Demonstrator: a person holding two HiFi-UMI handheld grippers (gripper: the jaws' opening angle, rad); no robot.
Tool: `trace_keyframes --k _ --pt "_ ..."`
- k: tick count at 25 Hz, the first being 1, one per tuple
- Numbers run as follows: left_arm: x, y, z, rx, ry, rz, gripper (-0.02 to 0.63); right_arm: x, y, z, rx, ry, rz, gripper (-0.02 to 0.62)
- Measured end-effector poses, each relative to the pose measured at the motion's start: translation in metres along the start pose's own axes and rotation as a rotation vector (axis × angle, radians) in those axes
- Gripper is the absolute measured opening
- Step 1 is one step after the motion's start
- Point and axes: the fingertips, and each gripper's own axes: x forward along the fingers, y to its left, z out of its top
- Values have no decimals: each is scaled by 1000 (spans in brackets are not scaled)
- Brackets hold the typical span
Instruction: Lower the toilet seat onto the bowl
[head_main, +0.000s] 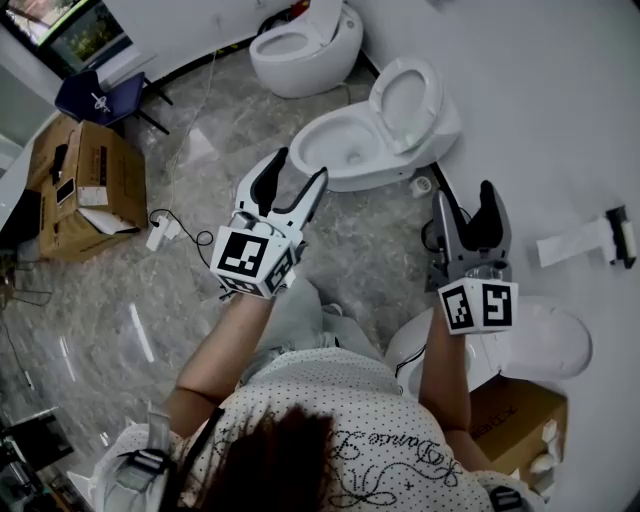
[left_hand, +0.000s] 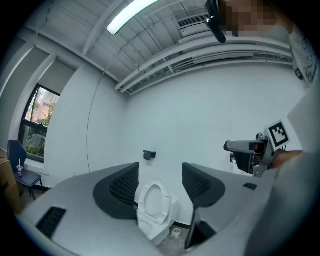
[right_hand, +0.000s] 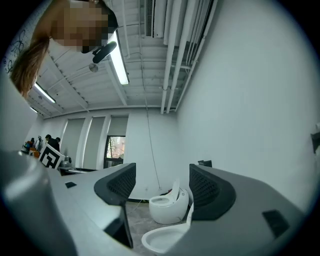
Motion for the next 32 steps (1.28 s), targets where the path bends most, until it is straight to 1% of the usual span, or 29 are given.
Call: trace_keyframes --k 7,13,18,23,27,32 --pt "22 10 -2 6 -5 9 262 22 -7 -9 -2 18 10 345" --pt "64 41 -3 4 -8 -4 262 67 -19 -20 4 31 -1 350" --pt "107 76 1 15 -20 -32 262 121 -28 -20 -6 20 -18 351" --pt "147 110 3 4 -13 -75 262 171 -32 -23 -8 10 -45 354" --pt "171 129 4 3 -9 -107 262 194 -33 -27 -5 17 -66 354" --pt "199 141 -1 -9 3 -114 262 215 -49 -36 -2 49 -76 354"
